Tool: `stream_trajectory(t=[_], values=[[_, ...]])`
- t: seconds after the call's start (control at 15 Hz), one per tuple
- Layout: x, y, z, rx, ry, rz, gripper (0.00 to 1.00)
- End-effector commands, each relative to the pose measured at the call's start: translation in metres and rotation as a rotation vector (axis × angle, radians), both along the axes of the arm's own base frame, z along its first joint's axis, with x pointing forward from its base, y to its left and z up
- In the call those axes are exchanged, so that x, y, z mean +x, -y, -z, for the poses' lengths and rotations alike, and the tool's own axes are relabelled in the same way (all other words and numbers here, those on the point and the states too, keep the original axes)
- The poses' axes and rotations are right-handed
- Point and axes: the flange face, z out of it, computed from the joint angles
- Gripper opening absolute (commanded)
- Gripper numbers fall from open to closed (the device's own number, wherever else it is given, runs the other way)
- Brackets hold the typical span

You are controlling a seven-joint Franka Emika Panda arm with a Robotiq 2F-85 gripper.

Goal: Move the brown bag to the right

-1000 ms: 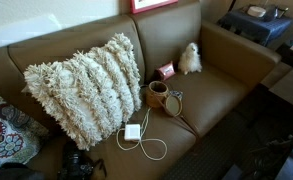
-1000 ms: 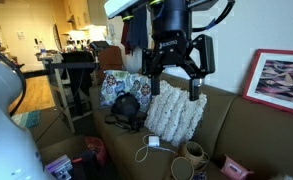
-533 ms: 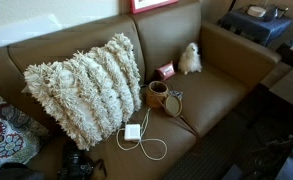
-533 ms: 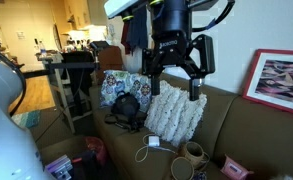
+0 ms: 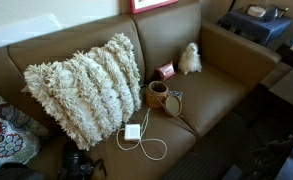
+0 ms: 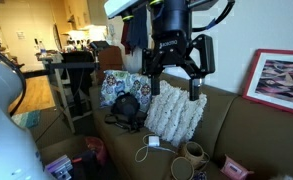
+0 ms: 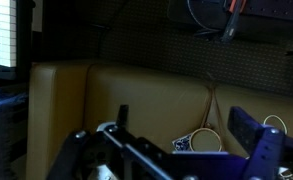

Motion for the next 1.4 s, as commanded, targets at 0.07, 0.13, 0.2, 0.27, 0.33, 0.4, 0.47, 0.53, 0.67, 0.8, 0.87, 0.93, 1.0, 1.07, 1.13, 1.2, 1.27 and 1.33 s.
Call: stream_trajectory(t=[0.07, 0.13, 0.2, 0.27, 0.33, 0.4, 0.47, 0.53, 0.67, 0.8, 0.87, 0.93, 1.0, 1.07, 1.13, 1.2, 1.27, 1.33], values=[[0.0, 0.0, 0.0, 0.0, -0.001, 0.0, 1.0], [0.0, 0.0, 0.0, 0.0, -0.001, 0.0, 1.0], [0.003, -0.002, 0.004, -0.012, 0.003, -0.025, 1.0], [0.007, -0.004, 0.006, -0.024, 0.009, -0.049, 1.0], [0.017, -0.01, 0.011, -0.034, 0.0, -0.079, 1.0], [0.027, -0.017, 0.017, -0.045, -0.006, -0.093, 1.0], [0.04, -0.028, 0.025, -0.05, -0.014, -0.11, 1.0], [0.055, -0.042, 0.036, -0.058, -0.016, -0.114, 1.0], [0.088, -0.08, 0.058, -0.089, 0.009, -0.145, 1.0], [0.12, -0.119, 0.081, -0.14, 0.021, -0.192, 1.0], [0.136, -0.138, 0.093, -0.17, 0.016, -0.209, 1.0], [0.151, -0.154, 0.105, -0.202, 0.006, -0.224, 1.0], [0.167, -0.168, 0.117, -0.235, -0.005, -0.241, 1.0], [0.181, -0.18, 0.129, -0.273, -0.016, -0.253, 1.0], [0.195, -0.185, 0.141, -0.311, -0.031, -0.272, 1.0], [0.21, -0.189, 0.155, -0.342, -0.046, -0.299, 1.0], [0.224, -0.192, 0.169, -0.369, -0.056, -0.318, 1.0], [0.24, -0.19, 0.182, -0.399, -0.076, -0.338, 1.0]])
